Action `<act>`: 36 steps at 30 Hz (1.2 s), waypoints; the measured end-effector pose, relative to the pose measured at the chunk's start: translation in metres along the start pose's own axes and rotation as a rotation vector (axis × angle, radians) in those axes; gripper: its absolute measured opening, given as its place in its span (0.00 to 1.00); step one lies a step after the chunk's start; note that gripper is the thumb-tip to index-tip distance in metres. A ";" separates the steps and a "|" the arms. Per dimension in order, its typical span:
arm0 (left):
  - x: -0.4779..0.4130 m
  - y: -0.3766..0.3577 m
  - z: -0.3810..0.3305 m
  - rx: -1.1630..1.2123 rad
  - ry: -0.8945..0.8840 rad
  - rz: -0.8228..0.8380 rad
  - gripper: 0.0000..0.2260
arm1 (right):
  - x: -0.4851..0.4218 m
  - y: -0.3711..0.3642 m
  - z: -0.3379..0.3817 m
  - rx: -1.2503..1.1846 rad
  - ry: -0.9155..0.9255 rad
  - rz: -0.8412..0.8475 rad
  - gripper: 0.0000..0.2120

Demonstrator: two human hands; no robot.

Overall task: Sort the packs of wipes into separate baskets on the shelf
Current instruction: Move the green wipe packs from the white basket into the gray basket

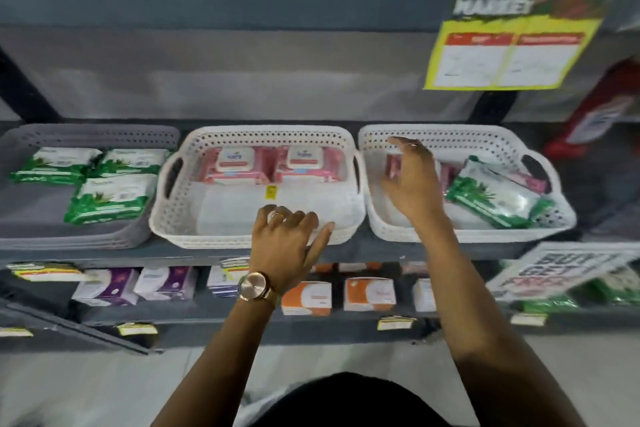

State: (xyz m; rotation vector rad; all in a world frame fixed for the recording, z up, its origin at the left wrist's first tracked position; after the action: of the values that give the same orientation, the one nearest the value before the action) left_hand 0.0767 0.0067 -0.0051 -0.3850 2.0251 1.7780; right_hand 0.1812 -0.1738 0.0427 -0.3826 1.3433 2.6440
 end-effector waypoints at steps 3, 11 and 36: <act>-0.011 -0.009 -0.022 -0.038 -0.005 0.013 0.22 | -0.008 0.024 -0.076 0.313 -0.278 0.143 0.43; -0.019 -0.020 -0.047 -0.068 -0.015 -0.045 0.27 | -0.015 0.048 -0.162 0.495 -0.373 0.076 0.44; 0.048 0.059 0.118 0.013 -0.010 -0.162 0.14 | 0.012 -0.023 0.133 0.034 0.324 -0.008 0.43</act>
State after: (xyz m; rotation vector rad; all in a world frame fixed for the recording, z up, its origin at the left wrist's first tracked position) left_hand 0.0218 0.1346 0.0117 -0.5194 1.9391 1.6655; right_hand 0.1542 -0.0519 0.0967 -0.8387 1.4647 2.6306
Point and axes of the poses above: each hand's wrist, its own x-axis away from the middle knuckle, its own y-axis out of the back of the hand, z = x × y, the point moved 8 cm from there along -x, towards the middle knuckle, and after that the axes turned 6 degrees about -z, right-handed, at the moved point
